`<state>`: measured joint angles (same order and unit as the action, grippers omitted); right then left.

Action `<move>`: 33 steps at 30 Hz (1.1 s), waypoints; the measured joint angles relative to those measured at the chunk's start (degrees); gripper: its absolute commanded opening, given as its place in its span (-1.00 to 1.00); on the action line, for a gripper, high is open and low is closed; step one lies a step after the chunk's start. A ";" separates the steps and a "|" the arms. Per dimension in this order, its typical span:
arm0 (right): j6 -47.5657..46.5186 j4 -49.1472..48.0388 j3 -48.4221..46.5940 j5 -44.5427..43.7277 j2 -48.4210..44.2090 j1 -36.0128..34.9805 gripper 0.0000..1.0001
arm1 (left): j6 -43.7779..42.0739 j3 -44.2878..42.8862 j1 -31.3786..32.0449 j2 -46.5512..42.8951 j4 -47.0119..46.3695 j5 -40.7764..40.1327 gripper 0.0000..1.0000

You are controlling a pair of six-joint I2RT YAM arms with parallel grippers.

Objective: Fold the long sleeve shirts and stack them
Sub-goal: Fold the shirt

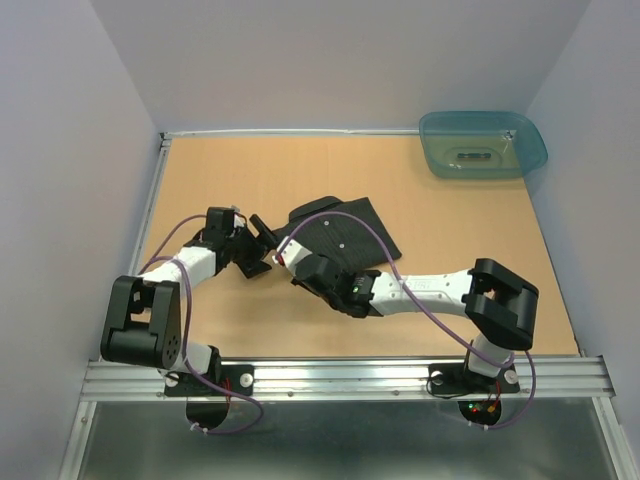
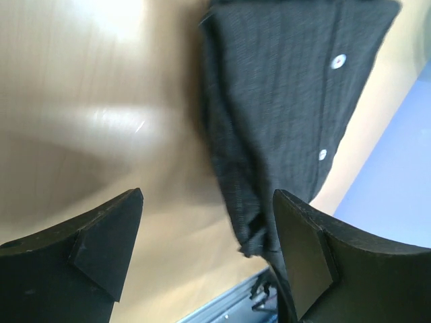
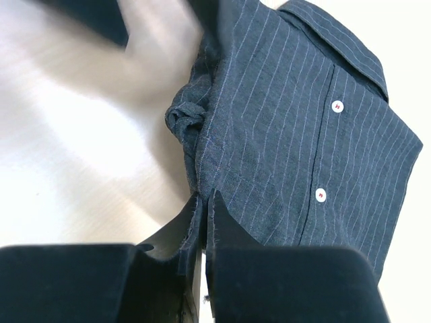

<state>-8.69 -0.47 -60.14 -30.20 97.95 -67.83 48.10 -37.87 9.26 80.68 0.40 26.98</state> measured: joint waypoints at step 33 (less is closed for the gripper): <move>3.48 -0.02 0.00 3.28 -0.79 0.02 -0.99 | 14.99 8.39 6.25 5.84 -25.77 3.58 0.82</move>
<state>-5.21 -0.49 -60.14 -26.92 97.17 -67.81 63.09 -29.47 15.51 86.52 -25.36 30.57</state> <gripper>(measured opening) 0.045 0.913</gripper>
